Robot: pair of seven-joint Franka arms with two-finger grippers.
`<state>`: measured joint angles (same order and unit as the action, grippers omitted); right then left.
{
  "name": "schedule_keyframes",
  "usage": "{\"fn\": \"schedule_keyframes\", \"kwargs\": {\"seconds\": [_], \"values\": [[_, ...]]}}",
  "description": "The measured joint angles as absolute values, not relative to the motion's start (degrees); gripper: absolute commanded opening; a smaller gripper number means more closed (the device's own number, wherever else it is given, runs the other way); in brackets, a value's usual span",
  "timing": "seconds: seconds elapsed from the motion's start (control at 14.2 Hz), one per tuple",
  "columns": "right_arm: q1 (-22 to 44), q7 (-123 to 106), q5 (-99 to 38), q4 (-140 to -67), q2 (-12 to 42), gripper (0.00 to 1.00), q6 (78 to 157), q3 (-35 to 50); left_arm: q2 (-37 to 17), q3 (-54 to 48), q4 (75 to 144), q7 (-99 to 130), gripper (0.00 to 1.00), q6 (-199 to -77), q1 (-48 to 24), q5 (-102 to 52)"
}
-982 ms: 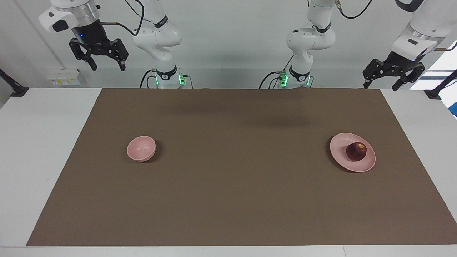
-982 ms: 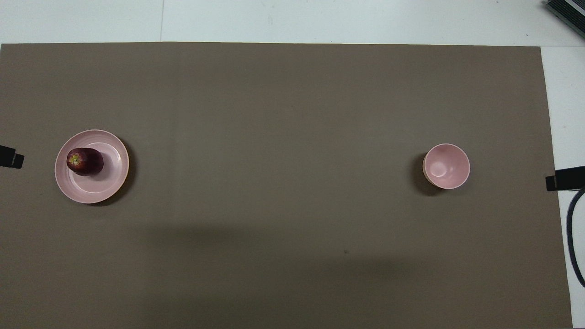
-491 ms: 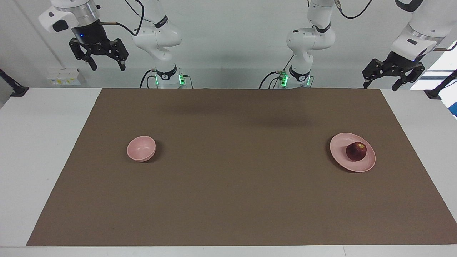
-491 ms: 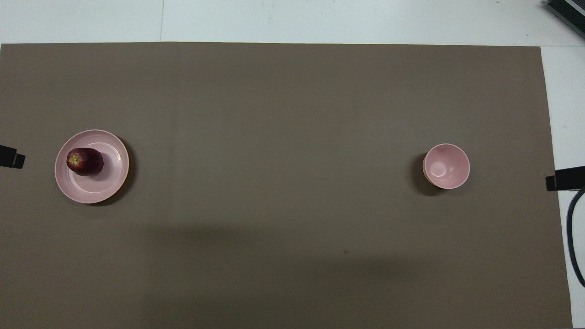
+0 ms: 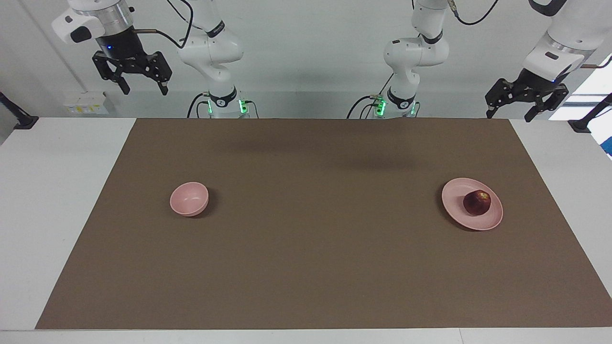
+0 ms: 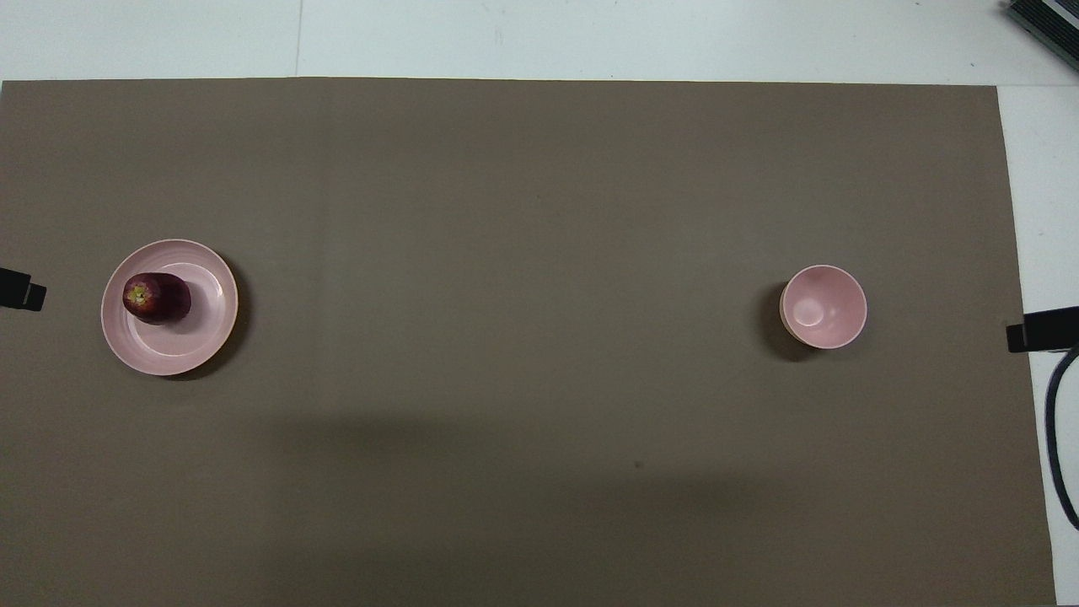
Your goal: Move apple from plate to bowl
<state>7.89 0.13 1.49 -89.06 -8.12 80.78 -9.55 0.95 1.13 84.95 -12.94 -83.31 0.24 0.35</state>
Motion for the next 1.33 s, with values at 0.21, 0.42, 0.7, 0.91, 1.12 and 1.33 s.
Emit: {"fn": "schedule_keyframes", "kwargs": {"seconds": [0.21, 0.42, 0.7, 0.91, 1.12, 1.33], "values": [[7.9, 0.1, 1.5, -89.1, -8.1, 1.0, 80.8, -9.6, 1.0, 1.1, 84.9, -12.9, 1.0, -83.3, 0.2, 0.3], [7.9, 0.1, 1.5, -89.1, -8.1, 1.0, 80.8, -9.5, 1.0, 1.2, 84.9, -12.9, 1.0, -83.3, 0.2, 0.3], [7.9, 0.1, 1.5, -89.1, -8.1, 1.0, 80.8, -9.5, 1.0, 1.1, 84.9, -12.9, 1.0, -83.3, 0.2, 0.3], [7.9, -0.9, 1.5, -89.1, -8.1, 1.0, 80.7, -9.5, 1.0, 1.0, 84.9, -12.9, 1.0, -83.3, 0.2, 0.3], [7.9, -2.3, 1.5, -89.1, -8.1, 1.0, 80.7, -9.5, 1.0, 0.9, 84.9, -12.9, 1.0, -83.3, 0.2, 0.3], [7.9, -2.3, 1.5, -89.1, -8.1, 1.0, 80.7, -9.5, 1.0, 0.8, 84.9, -12.9, 1.0, -83.3, 0.2, 0.3]]}}
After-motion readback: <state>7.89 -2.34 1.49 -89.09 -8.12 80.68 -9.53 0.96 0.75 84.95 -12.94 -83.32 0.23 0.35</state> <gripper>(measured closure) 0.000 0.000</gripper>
